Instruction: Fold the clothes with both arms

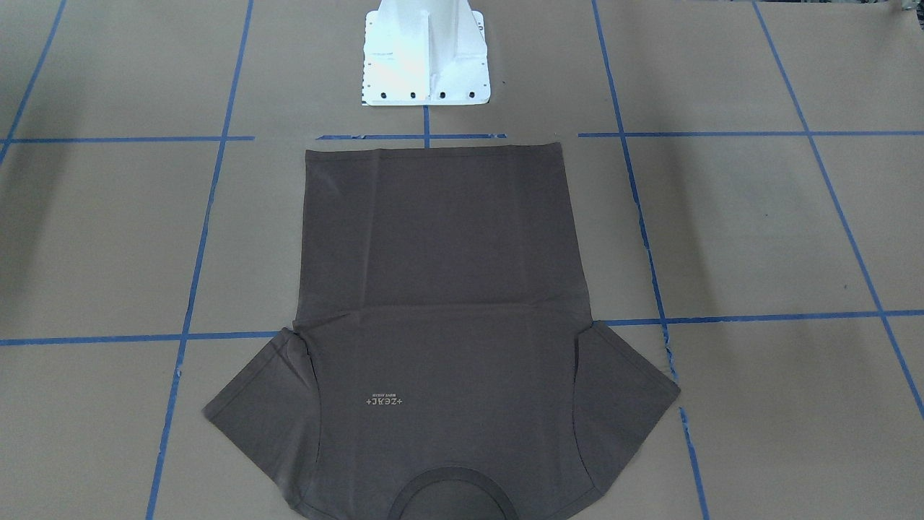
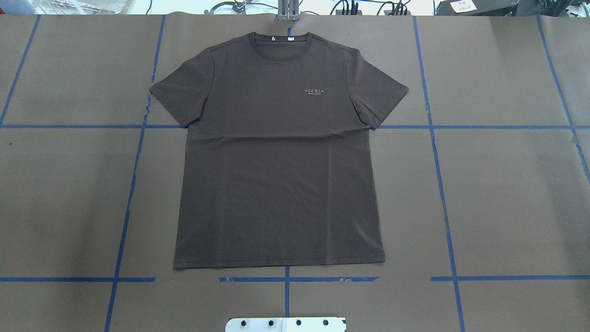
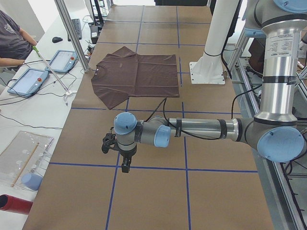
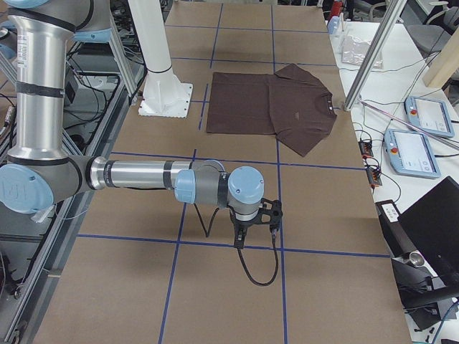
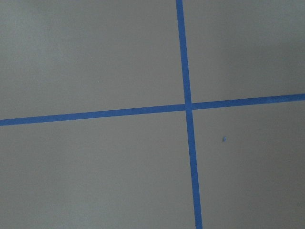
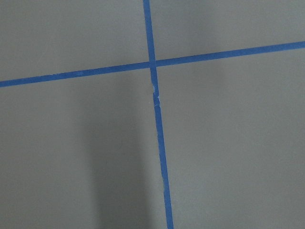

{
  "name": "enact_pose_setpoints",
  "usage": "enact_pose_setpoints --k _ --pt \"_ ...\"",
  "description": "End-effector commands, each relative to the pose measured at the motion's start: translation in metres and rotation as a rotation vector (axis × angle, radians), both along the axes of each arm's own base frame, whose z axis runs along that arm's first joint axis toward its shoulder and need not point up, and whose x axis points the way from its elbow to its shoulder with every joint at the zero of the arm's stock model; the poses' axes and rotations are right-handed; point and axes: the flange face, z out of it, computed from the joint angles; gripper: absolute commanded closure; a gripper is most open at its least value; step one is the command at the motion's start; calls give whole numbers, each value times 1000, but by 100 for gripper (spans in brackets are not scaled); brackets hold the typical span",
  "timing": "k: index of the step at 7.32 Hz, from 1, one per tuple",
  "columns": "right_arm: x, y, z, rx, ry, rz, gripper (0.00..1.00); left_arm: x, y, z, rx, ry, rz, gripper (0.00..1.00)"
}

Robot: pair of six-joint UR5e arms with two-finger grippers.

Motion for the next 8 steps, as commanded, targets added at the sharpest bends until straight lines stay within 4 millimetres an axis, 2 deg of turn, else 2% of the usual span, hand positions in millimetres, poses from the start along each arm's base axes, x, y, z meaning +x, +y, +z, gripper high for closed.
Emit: enact_pose_setpoints --k 1,2,3,4,5,6,7,8 --pt "0 0 -1 14 -2 -6 0 0 0 0 0 2 0 0" --pt "0 -2 -2 10 -2 1 0 0 -2 -6 18 3 5 0" --pt "-2 -14 -14 38 -6 -5 0 1 -12 -50 100 -5 -1 0" --pt "-15 -38 -24 123 -6 -35 0 3 -36 -100 196 15 1 0" --pt "-25 -61 -24 271 -32 -54 0 11 -61 -136 268 20 16 0" --pt "-49 -106 -38 312 -50 -42 0 50 -76 -165 356 40 79 0" --pt "-71 -155 -57 268 -73 -21 0 64 -79 -180 360 73 34 0" --pt "-136 -167 -74 274 -89 -103 0 93 -96 -219 415 137 -15 0"
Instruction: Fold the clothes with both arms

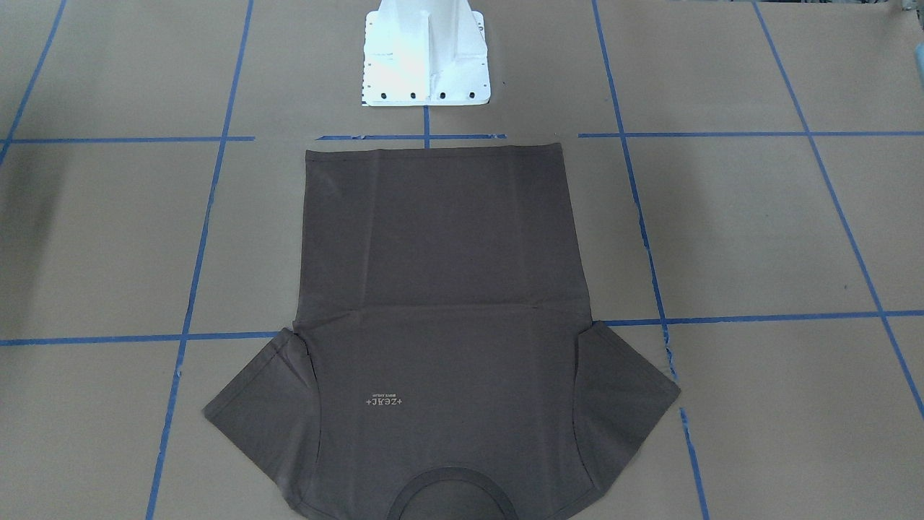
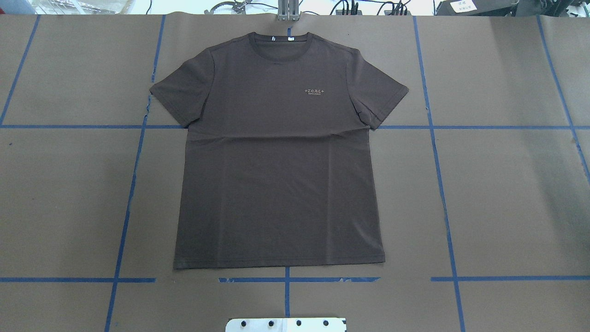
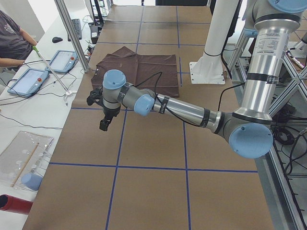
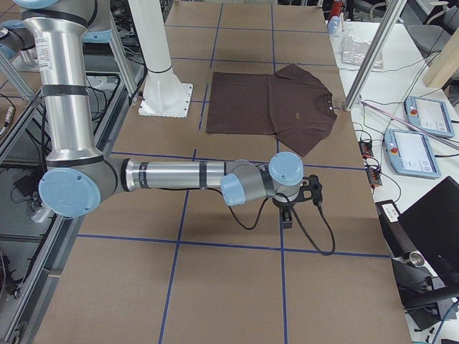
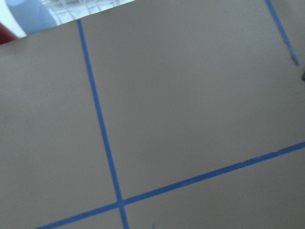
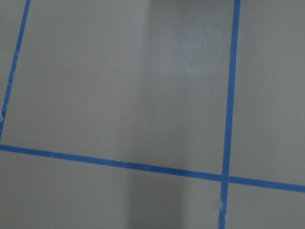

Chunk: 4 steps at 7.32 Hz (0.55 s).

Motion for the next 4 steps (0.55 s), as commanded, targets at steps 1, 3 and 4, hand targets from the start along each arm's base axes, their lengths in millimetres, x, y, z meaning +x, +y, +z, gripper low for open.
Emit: enact_pose_setpoints --k 1,3,4 --pt "-110 -54 -52 83 -22 -118 0 44 -17 -52 53 119 -61 0" --pt "-171 -85 -101 71 -46 -45 0 67 -27 -55 77 179 -81 0" --pt "-220 -81 -115 146 -7 20 0 74 -32 -61 73 198 -97 0"
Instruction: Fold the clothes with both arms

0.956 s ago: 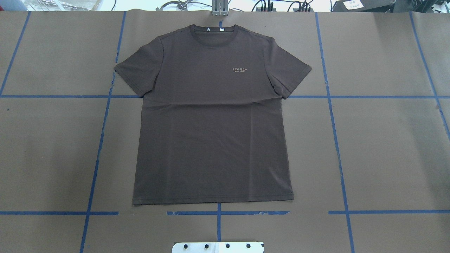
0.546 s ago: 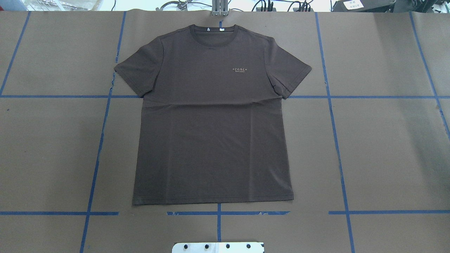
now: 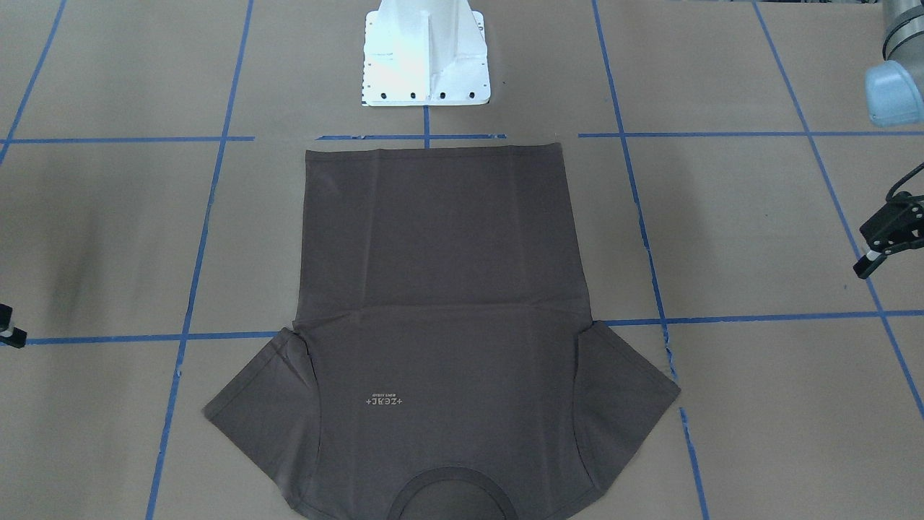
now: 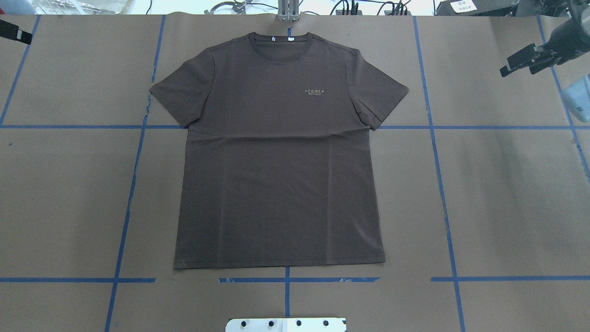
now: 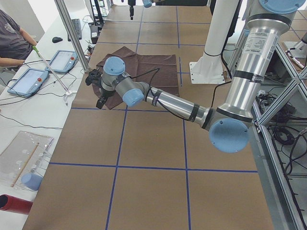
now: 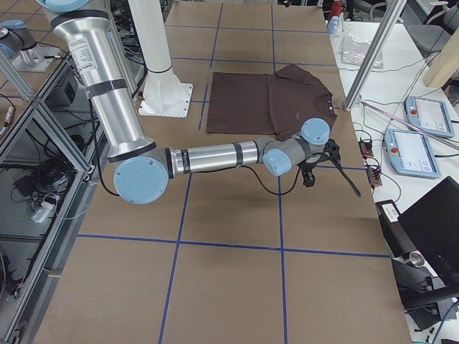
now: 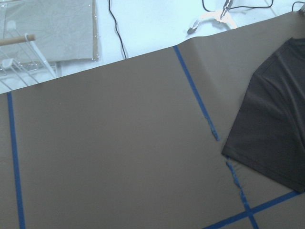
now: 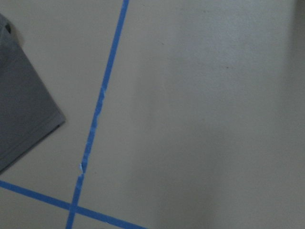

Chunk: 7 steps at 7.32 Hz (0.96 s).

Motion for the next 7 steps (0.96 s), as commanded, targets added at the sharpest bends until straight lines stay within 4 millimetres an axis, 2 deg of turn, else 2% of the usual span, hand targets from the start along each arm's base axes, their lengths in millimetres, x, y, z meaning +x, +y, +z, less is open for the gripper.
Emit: enact_pose_setpoints --k 1,2,3,5,7 --pt "-102 4 -37 -26 -9 215 0 13 -7 -8 9 29 -26 0" --pt "-159 7 -49 -56 -25 282 0 13 -8 -12 6 31 -40 0" --pt "-196 11 -40 -27 -33 258 0 20 -13 -20 3 40 -41 0" --pt "-230 9 -37 -12 -5 259 1 46 -16 -20 -27 27 -75 0" --pt "-239 2 -37 -16 15 252 3 48 -16 -21 -41 35 -85 0"
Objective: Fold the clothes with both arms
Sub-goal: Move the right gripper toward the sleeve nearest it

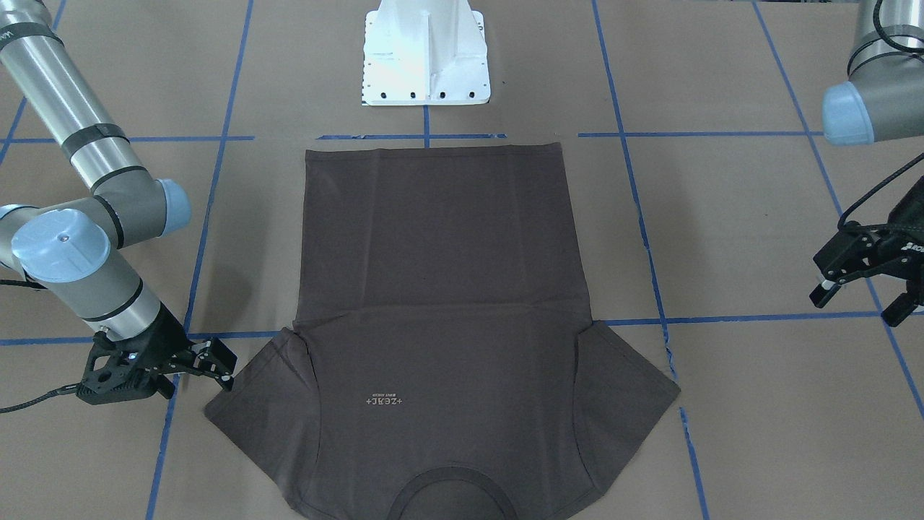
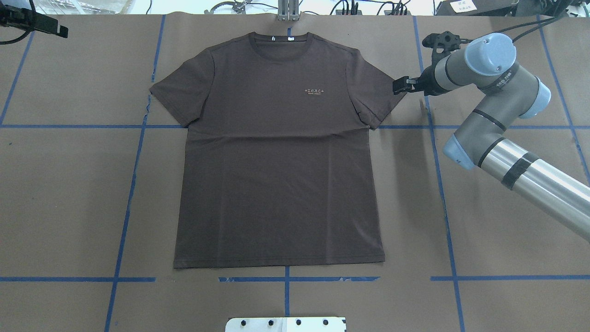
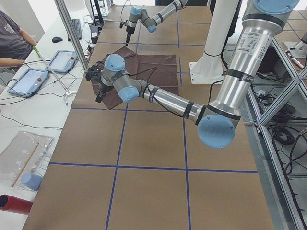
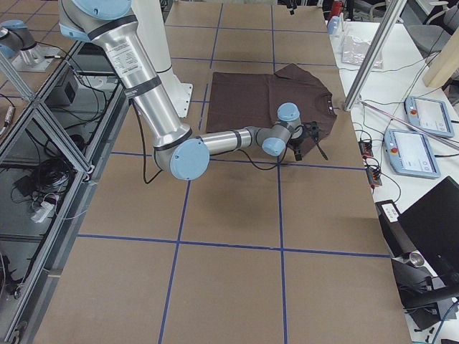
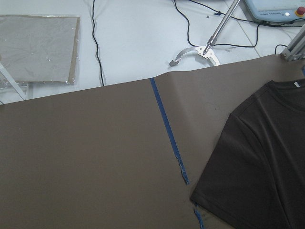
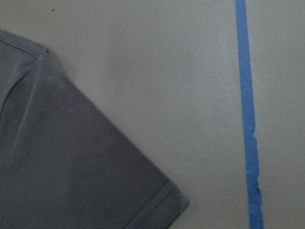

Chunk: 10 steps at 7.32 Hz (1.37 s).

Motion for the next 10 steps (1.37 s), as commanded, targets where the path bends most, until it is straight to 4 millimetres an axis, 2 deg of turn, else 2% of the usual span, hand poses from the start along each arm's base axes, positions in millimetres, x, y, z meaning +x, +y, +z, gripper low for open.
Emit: enact_pose_setpoints --k 1,4,5,7,8,9,10 --pt "-13 -10 -4 4 33 -19 5 3 0 0 -8 4 -7 0" --pt "-24 -24 -8 -18 60 -22 10 2 1 -2 -5 6 -9 0" --pt "-25 -25 -9 -17 61 -22 23 1 2 -2 -2 6 -9 0" --pt "-23 -27 -7 4 74 -41 79 1 2 -2 -1 5 -8 0" --pt "-23 -26 -5 5 78 -43 94 1 2 -3 1 6 -8 0" --pt "-22 -27 -5 15 82 -52 100 1 2 -3 1 6 -8 0" --pt "-22 -27 -6 16 81 -52 100 1 2 -3 2 5 -7 0"
